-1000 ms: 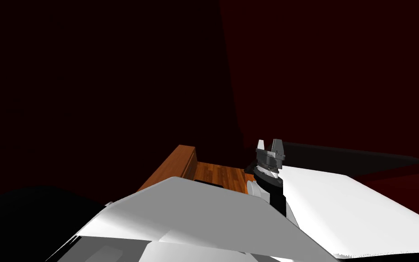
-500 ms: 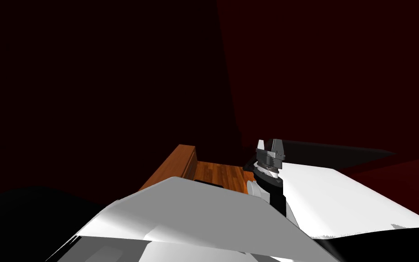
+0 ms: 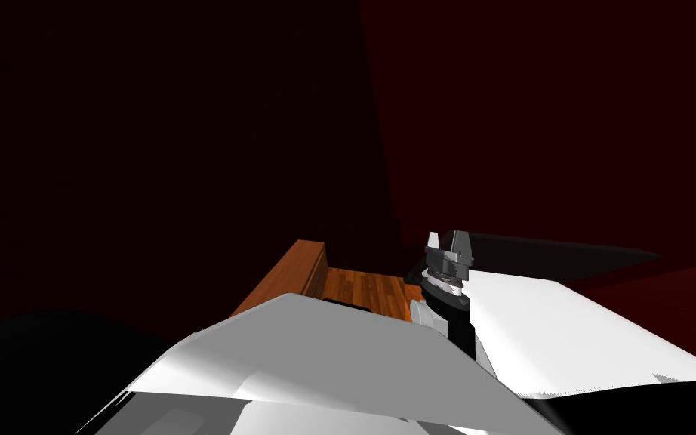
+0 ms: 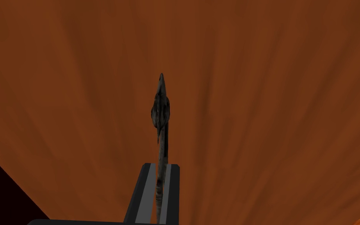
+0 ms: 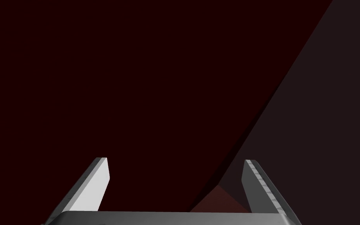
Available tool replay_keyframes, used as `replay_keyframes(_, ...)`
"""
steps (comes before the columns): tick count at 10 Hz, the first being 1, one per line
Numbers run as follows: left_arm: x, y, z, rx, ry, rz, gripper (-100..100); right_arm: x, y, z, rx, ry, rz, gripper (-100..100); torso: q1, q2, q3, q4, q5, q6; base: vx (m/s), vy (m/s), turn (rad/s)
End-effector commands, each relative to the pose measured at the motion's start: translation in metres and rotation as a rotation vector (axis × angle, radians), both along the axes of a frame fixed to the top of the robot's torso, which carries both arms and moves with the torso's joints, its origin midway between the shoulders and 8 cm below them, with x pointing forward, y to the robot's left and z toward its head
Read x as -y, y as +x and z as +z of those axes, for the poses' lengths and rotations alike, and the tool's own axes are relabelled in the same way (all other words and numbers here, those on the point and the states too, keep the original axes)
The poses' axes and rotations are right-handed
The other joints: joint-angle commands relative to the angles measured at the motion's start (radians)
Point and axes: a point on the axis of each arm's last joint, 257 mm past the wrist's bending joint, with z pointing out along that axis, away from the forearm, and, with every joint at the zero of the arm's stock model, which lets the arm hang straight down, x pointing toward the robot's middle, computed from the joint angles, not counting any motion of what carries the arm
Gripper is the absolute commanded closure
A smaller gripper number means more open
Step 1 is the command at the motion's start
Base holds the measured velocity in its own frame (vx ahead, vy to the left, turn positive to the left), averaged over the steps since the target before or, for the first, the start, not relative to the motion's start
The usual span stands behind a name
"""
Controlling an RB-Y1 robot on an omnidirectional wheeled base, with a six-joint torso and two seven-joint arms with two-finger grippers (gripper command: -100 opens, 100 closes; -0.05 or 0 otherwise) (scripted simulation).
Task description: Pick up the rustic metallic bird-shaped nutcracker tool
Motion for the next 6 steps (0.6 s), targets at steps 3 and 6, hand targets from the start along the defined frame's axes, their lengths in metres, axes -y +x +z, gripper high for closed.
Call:
replay_keyframes(3,-0.014,-0.006,0.010,0.001,0.006,-0.029,100,0.000,0.000,0.000,0.000,0.000,0.000,0,-0.001,-0.003,-0.002,-0.001,-0.001,-0.001,0.055,-0.020,0.066)
replay_keyframes(6,-0.021,-0.010,0.015,0.000,0.008,-0.044,100,0.000,0.000,0.000,0.000,0.000,0.000,0,-0.003,-0.008,-0.004,-0.001,-0.001,-0.001,0.097,-0.039,0.079)
